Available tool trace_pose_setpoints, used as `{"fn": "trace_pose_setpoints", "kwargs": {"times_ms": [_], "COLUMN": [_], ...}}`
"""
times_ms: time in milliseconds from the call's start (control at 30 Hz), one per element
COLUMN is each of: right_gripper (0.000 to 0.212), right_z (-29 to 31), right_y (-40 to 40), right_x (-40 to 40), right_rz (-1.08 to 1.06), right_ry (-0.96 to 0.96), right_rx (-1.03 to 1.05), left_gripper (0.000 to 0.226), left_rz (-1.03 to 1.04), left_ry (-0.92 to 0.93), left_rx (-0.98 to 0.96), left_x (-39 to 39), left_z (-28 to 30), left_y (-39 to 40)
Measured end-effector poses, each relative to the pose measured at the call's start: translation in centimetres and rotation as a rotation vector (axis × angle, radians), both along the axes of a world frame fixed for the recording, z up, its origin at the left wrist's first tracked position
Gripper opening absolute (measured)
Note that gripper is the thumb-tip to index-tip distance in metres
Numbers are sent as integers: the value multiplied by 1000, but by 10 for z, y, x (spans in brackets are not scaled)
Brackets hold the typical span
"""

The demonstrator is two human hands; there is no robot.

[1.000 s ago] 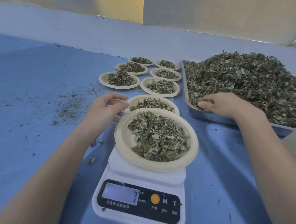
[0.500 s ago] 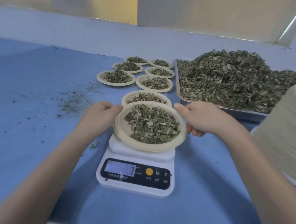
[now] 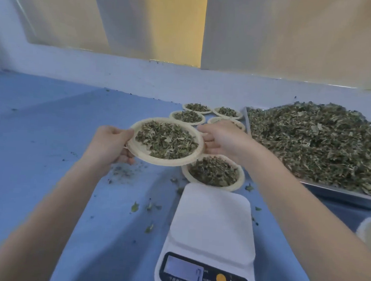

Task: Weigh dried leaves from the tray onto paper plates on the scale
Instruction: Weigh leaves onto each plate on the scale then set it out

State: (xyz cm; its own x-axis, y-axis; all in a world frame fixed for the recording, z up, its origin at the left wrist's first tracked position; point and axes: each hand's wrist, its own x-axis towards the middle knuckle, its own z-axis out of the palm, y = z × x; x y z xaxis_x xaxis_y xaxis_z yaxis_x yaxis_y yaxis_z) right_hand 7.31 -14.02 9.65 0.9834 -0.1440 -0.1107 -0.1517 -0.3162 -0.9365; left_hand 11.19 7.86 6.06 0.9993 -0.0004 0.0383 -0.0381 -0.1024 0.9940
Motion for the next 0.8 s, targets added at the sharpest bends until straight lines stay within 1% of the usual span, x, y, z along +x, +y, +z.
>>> {"fn": "trace_pose_setpoints", "kwargs": {"times_ms": [33,100,133,200,267,400,500,633,733,767,800], "right_gripper": [21,39,44,46,45,45,50,49,52,53,54], "right_z": [-2,-8,-11,-19,-31,-56,-67,-71,-67,-65,-61], "right_y": [5,16,21,28,33,31,28,27,26,25,25], "right_x": [13,37,48,65,79,92,93,88,78,73,68], "right_rz": [32,103,145,210,237,289,287,280,258,250,248], "right_ry": [17,65,82,103,142,220,251,229,167,140,119], "right_rx": [-63,-261,-356,-517,-626,-798,-940,-1050,-1106,-1108,-1100], "left_gripper": [28,27,27,27,25,26,24,24,20,21,27], "left_rz": [13,38,53,73,73,42,5,-79,-91,-85,-70], "left_ry": [13,51,73,112,150,195,195,228,219,188,145], "left_rx": [1,19,41,101,167,324,431,517,555,609,709], "left_x": [7,22,29,42,54,69,74,75,71,68,65], "left_z": [1,-3,-7,-18,-32,-51,-57,-60,-58,-55,-52], "left_y": [5,15,19,25,29,28,26,21,20,20,20]}}
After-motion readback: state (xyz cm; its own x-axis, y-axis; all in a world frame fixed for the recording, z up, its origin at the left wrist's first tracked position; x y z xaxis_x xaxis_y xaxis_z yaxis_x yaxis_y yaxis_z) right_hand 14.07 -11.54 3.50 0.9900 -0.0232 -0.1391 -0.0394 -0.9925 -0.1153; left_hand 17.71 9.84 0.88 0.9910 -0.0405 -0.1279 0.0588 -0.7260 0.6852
